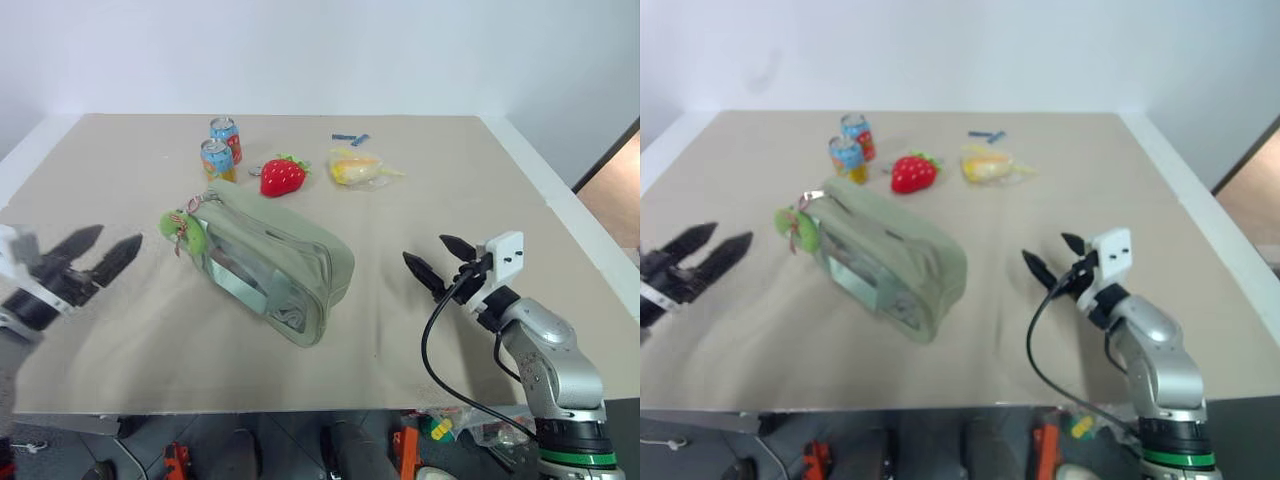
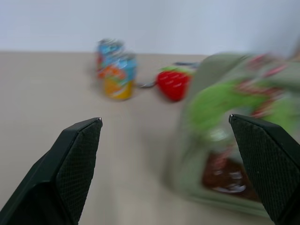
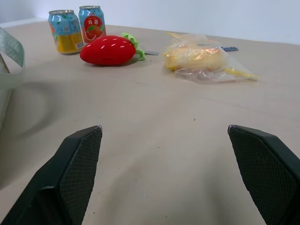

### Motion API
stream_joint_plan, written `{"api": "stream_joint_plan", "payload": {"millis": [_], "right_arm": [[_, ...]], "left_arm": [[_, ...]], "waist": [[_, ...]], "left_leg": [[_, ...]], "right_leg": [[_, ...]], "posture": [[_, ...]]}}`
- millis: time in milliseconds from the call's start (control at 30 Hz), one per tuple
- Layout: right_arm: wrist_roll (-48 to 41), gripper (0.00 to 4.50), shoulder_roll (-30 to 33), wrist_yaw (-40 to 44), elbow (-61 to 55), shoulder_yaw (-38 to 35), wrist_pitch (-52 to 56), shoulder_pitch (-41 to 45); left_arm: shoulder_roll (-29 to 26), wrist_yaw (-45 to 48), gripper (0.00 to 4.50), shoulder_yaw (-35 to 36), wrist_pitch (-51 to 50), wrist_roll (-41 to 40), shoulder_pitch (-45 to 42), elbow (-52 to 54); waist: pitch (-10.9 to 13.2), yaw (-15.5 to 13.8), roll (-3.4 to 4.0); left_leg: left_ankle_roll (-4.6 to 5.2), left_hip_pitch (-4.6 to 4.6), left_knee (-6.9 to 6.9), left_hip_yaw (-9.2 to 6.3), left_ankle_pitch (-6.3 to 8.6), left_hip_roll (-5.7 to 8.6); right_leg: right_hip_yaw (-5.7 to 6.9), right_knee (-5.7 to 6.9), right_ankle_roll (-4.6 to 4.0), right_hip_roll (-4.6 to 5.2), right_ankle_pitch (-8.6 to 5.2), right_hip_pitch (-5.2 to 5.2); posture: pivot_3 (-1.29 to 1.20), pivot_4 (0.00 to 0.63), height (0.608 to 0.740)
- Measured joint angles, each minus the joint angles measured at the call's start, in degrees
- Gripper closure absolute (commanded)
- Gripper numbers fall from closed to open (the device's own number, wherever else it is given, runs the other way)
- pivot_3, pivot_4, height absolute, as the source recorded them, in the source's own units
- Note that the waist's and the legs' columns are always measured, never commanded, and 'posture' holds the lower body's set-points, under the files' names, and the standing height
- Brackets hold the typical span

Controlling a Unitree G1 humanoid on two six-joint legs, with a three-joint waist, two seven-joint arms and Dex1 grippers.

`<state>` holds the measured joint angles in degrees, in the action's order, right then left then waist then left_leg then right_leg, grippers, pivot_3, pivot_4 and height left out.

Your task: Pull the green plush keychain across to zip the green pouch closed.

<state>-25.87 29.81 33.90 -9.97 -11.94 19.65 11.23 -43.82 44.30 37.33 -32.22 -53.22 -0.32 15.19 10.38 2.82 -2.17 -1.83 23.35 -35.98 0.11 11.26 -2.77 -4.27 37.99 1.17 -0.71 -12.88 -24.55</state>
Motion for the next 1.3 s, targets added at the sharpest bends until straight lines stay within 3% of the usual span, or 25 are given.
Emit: {"api": "stream_joint_plan", "payload": {"millis": [200, 267, 533, 700, 1100, 1300], "right_arm": [[-12.3, 0.05, 7.9, 7.7, -3.4, -1.5, 11.6, 11.1], [-15.7, 0.05, 9.7, 10.2, -5.6, 0.6, 16.2, 15.2], [-17.5, 0.05, 7.4, 10.8, -8.8, 11.4, 25.4, 19.1], [-17.7, 0.05, 5.3, 9.4, -9.0, 12.3, 27.4, 18.8], [-17.2, 4.22, 2.9, 9.5, -10.1, 14.4, 27.9, 18.4], [-13.1, 4.22, 7.1, 18.7, -5.5, 16.9, 22.9, 22.5]], "left_arm": [[-10.5, 1.6, 0.0, 3.9, -12.0, -19.5, 1.7, 14.9], [-12.5, 3.2, 0.0, 2.4, -13.8, -21.1, 3.7, 19.8], [-11.3, 4.2, 0.0, -8.2, -11.9, -16.2, 0.9, 24.0], [-9.2, 3.6, 0.0, -11.4, -10.5, -14.0, 0.2, 23.6], [-9.0, 5.9, 0.0, -14.7, -10.3, -11.6, -1.6, 22.0], [-8.3, 6.1, 0.0, -17.1, -10.2, -10.6, -3.1, 21.8]], "waist": [[0.2, 0.0, 0.14], [0.2, 0.2, 0.17], [0.2, -0.1, 0.16], [0.2, 0.0, 0.13], [0.2, 0.0, 0.14], [0.2, 0.0, 0.16]], "left_leg": [[0.0, -0.05, -0.05, 0.01, 0.0, 0.0], [0.01, -0.11, 0.06, 0.02, 0.0, -0.04], [0.01, 0.02, 0.19, -0.11, 0.0, -0.06], [0.0, 0.23, 0.16, -0.03, 0.0, -0.03], [0.01, 0.33, 0.05, -0.03, 0.0, -0.09], [0.01, 0.39, -0.05, -0.02, 0.0, -0.06]], "right_leg": [[-0.02, 0.0, 0.02, -0.01, 0.01, 0.04], [-0.02, 0.0, -0.04, -0.06, -0.03, 0.02], [0.06, 0.01, -0.2, -0.17, -0.12, -0.1], [-0.01, 0.01, -0.07, -0.12, -0.06, -0.34], [-0.01, 0.12, -0.08, -0.2, -0.03, -0.46], [-0.01, 0.12, -0.04, -0.18, -0.01, -0.47]], "posture": [[0.0, 0.15, 0.74], [0.0, 0.15, 0.74], [0.0, 0.15, 0.74], [0.0, 0.15, 0.74], [0.0, 0.15, 0.74], [0.0, 0.15, 0.74]]}}
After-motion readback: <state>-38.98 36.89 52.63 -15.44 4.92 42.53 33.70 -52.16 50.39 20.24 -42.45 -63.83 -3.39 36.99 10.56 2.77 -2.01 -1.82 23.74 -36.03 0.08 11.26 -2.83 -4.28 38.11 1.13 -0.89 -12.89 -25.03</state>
